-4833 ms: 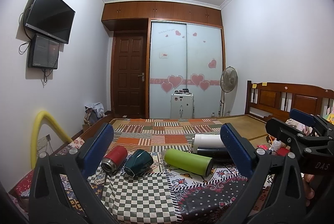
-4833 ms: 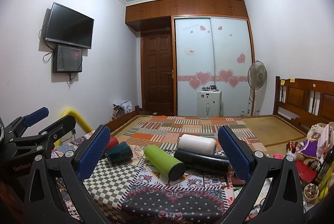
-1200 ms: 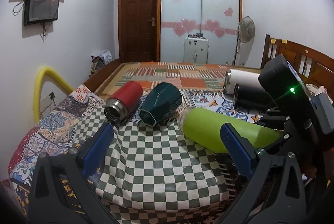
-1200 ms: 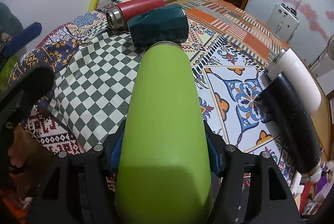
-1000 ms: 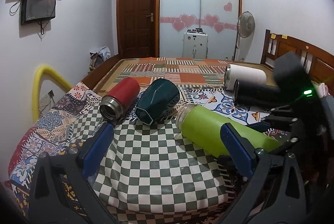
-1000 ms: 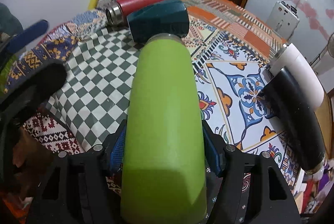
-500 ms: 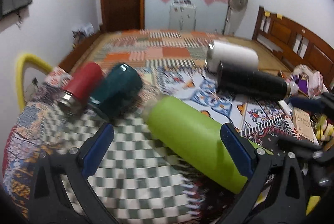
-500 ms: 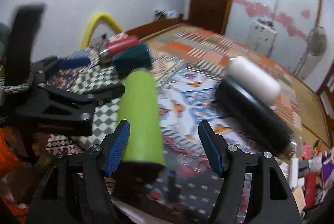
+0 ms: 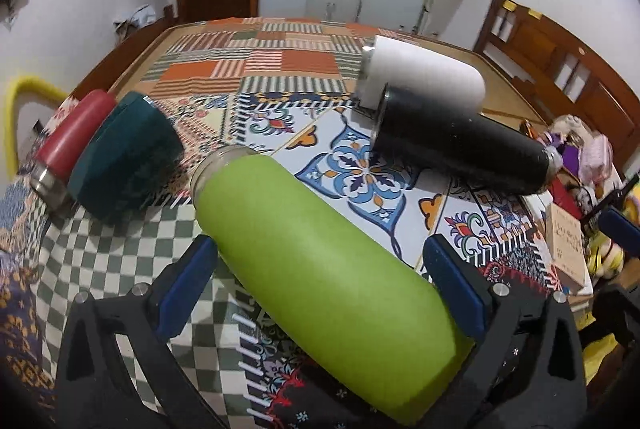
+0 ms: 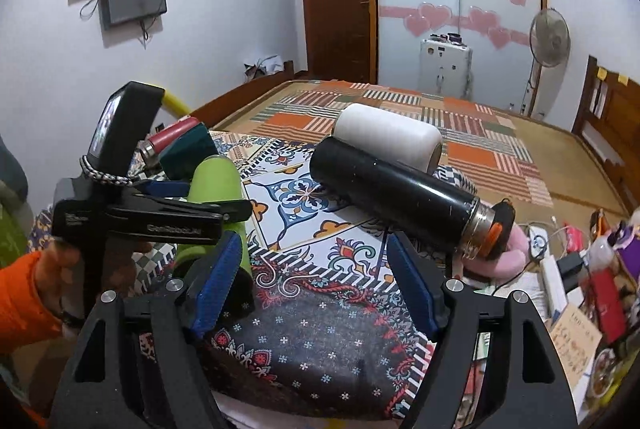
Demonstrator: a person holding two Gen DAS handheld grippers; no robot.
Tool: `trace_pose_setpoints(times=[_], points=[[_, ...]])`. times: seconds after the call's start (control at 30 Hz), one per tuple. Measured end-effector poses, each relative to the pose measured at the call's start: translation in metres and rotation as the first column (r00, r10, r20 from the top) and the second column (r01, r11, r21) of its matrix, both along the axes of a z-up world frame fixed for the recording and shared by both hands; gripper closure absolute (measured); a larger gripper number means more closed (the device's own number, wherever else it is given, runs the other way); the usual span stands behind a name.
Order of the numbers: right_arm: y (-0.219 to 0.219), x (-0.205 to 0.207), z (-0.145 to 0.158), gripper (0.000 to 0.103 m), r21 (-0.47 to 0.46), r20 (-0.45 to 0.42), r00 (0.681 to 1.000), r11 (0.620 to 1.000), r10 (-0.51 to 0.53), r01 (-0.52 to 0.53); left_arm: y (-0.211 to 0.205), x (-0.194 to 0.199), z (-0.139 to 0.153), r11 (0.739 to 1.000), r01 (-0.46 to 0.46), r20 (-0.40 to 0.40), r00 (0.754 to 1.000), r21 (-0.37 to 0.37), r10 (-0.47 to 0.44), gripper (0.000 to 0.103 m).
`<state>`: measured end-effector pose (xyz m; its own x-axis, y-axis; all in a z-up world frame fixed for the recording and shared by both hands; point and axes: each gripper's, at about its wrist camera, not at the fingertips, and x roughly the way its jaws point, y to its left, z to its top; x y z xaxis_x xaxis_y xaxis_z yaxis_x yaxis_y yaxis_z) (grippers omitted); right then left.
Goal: Flip cup upright
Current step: 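Grasp the bottle with the left gripper while the right gripper releases it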
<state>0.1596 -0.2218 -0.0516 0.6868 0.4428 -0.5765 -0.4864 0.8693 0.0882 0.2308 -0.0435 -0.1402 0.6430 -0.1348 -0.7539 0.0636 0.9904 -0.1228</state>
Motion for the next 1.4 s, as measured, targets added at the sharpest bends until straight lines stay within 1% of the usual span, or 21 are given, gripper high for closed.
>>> trace_pose_setpoints(times=[0.07,0.1,0.13,0.17,0.2,0.23,0.27,0.33,0.43,0.63,0.77,0.87,1.07,1.1,1.13,1.17,1.2,1.23,1.3,1.4], points=[[-0.002,0.001,-0.003,0.031,0.008,-0.001,1.0,1.0,0.0,0.0,0.001,0.0,0.0,0.999,0.041,0.0,0.999,0.003,-0.041,0.0],[-0.003,0.0,-0.003,0.031,0.012,-0.003,1.0,1.0,0.004,-0.004,0.001,-0.001,0.001,0.997,0.072,0.002,0.997,0.015,-0.072,0.003],[-0.002,0.0,-0.004,0.031,0.019,-0.005,1.0,1.0,0.009,-0.009,0.001,-0.002,0.002,0.996,0.089,0.003,0.996,0.031,-0.089,0.011],[-0.003,0.0,-0.005,0.031,0.024,-0.005,1.0,1.0,0.011,-0.011,0.001,-0.004,0.003,0.992,0.111,0.004,0.994,0.056,-0.112,0.015],[-0.003,-0.001,-0.005,0.031,0.029,-0.005,1.0,0.999,0.013,-0.013,0.001,-0.005,0.004,0.986,0.14,0.002,0.99,0.09,-0.141,0.021],[-0.004,-0.001,-0.005,0.031,0.034,-0.005,1.0,0.999,0.015,-0.015,0.001,-0.007,0.005,0.977,0.174,-0.001,0.985,0.124,-0.175,0.024],[-0.004,-0.002,-0.004,0.031,0.043,-0.003,1.0,0.999,0.02,-0.02,0.003,-0.009,0.006,0.969,0.202,-0.005,0.979,0.143,-0.203,0.026],[-0.004,-0.004,-0.004,0.031,0.056,-0.002,1.0,0.998,0.026,-0.026,0.007,-0.011,0.007,0.959,0.233,-0.024,0.972,0.162,-0.232,0.032],[-0.003,-0.006,-0.004,0.031,0.073,0.001,0.999,0.997,0.035,-0.035,0.013,-0.014,0.011,0.949,0.256,-0.051,0.967,0.186,-0.25,0.038],[0.002,-0.007,-0.001,0.031,0.074,0.021,0.999,0.996,0.039,-0.04,0.015,-0.007,0.015,0.948,0.265,-0.134,0.96,0.174,-0.244,0.038],[0.003,-0.004,0.0,0.031,0.068,0.032,0.999,0.997,0.034,-0.036,0.01,0.011,0.01,0.939,0.28,-0.201,0.95,0.2,-0.241,0.035],[0.004,-0.002,-0.001,0.031,0.066,0.036,0.999,0.997,0.028,-0.03,0.007,0.026,0.004,0.936,0.285,-0.238,0.943,0.207,-0.234,0.033],[0.008,0.002,-0.003,0.031,0.073,0.039,0.999,0.997,0.025,-0.028,0.009,0.058,-0.012,0.949,0.274,-0.316,0.924,0.155,-0.215,0.034],[0.008,0.002,-0.003,0.03,0.075,0.042,0.999,0.997,0.026,-0.029,0.01,0.061,-0.012,0.952,0.27,-0.321,0.923,0.144,-0.213,0.034],[0.009,0.003,-0.003,0.028,0.079,0.044,0.999,0.996,0.027,-0.031,0.009,0.062,-0.012,0.951,0.275,-0.323,0.921,0.14,-0.219,0.035],[0.01,0.002,-0.003,0.025,0.084,0.049,0.998,0.996,0.026,-0.03,0.008,0.062,-0.012,0.947,0.286,-0.322,0.919,0.145,-0.228,0.035],[0.011,0.002,-0.002,0.019,0.086,0.057,0.998,0.996,0.022,-0.027,0.006,0.061,-0.012,0.943,0.294,-0.32,0.918,0.156,-0.233,0.035],[0.011,0.001,-0.001,0.017,0.086,0.066,0.998,0.996,0.017,-0.023,0.005,0.06,-0.01,0.942,0.295,-0.311,0.921,0.161,-0.235,0.035],[0.013,0.001,0.0,0.017,0.085,0.075,0.997,0.996,0.018,-0.025,0.003,0.054,-0.005,0.941,0.293,-0.286,0.928,0.169,-0.238,0.037],[0.014,0.002,0.003,0.017,0.103,0.072,0.997,0.994,0.025,-0.033,0.0,0.044,0.01,0.938,0.3,-0.237,0.937,0.175,-0.256,0.039]])
